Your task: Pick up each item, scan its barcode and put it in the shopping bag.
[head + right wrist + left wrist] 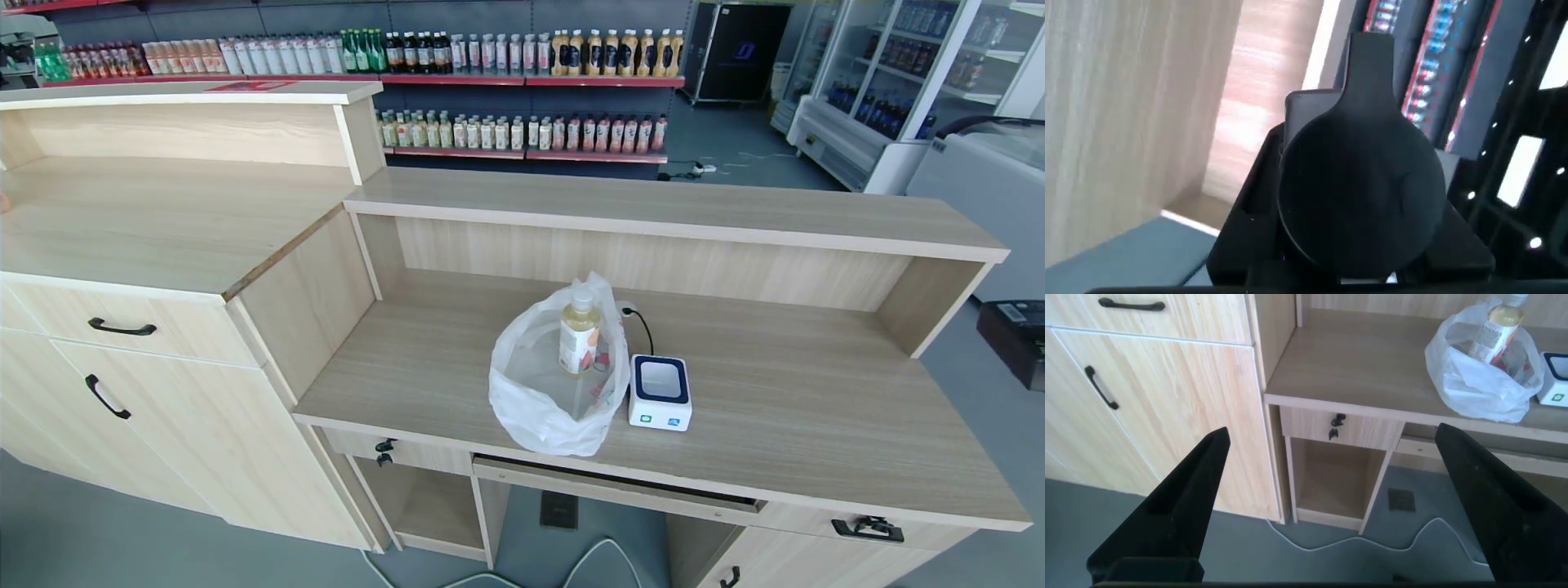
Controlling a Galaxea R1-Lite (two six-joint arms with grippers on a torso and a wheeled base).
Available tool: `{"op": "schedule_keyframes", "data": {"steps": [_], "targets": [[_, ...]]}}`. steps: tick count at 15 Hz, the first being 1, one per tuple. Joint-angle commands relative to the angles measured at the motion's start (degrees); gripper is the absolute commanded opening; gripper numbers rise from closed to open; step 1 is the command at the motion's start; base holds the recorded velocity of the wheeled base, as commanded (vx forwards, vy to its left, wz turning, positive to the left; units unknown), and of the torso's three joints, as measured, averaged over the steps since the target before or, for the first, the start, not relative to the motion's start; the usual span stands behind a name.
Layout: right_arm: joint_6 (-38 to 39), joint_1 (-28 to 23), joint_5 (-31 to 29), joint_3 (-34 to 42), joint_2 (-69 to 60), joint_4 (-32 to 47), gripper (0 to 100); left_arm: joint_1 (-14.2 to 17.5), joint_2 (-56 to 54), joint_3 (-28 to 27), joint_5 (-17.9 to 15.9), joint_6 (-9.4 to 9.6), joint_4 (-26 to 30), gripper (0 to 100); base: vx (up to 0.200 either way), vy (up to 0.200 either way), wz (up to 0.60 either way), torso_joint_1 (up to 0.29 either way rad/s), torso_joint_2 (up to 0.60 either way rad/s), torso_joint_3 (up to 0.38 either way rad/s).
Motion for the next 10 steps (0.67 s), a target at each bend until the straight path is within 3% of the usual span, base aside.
{"op": "schedule_keyframes", "data": {"steps": [1, 2, 3, 4, 6, 10], "targets": [[-12.2, 10.6, -0.4, 2.5, -11.2, 0.1, 0, 0.0, 0.0, 0.0, -0.1, -0.01, 0.0, 100, 0.000, 0.000, 0.00, 0.000, 0.00, 0.000], [-16.2, 15.5, -0.5, 4.1, -12.9, -0.1, 0, 0.0, 0.0, 0.0, 0.0, -0.01, 0.0, 100, 0.000, 0.000, 0.00, 0.000, 0.00, 0.000], [-16.7, 16.2, -0.5, 4.1, -13.1, -0.1, 0, 0.0, 0.0, 0.0, 0.0, -0.01, 0.0, 100, 0.000, 0.000, 0.00, 0.000, 0.00, 0.000], [-20.1, 24.2, -0.5, 4.8, -14.6, -0.1, 0, 0.0, 0.0, 0.0, 0.0, -0.01, 0.0, 100, 0.000, 0.000, 0.00, 0.000, 0.00, 0.000], [-21.0, 34.3, -0.5, 4.8, -14.6, -2.9, 0, 0.0, 0.0, 0.0, 0.0, -0.01, 0.0, 100, 0.000, 0.000, 0.00, 0.000, 0.00, 0.000], [-19.4, 49.2, -0.5, 4.8, -14.3, -8.1, 0, 0.0, 0.0, 0.0, 0.0, -0.01, 0.0, 100, 0.000, 0.000, 0.00, 0.000, 0.00, 0.000]]}}
